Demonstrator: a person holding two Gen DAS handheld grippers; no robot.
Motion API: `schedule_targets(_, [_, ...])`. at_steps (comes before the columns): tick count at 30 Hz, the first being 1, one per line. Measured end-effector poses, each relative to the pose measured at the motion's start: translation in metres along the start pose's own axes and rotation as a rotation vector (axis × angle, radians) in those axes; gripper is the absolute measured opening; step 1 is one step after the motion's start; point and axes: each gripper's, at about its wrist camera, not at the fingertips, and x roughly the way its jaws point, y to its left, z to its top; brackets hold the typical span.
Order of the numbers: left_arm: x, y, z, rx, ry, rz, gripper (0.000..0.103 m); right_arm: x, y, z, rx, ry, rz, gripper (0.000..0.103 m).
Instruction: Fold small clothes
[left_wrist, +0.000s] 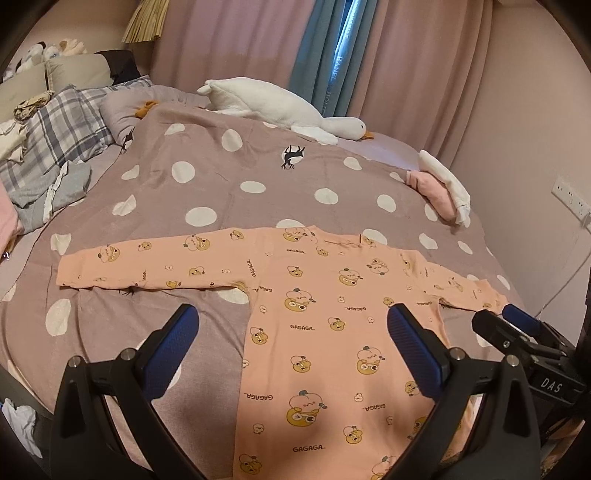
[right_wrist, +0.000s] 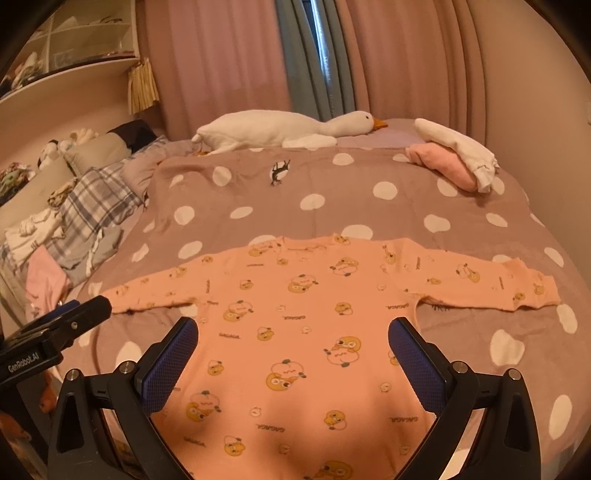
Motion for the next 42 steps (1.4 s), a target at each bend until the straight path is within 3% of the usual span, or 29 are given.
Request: schedule_targets(42, [0.009,-0.013,-0.005,0.046,0.082,-0.082,0.102,-0.002,0.005,-0.008,0.039,0.024,-0.035,0.102])
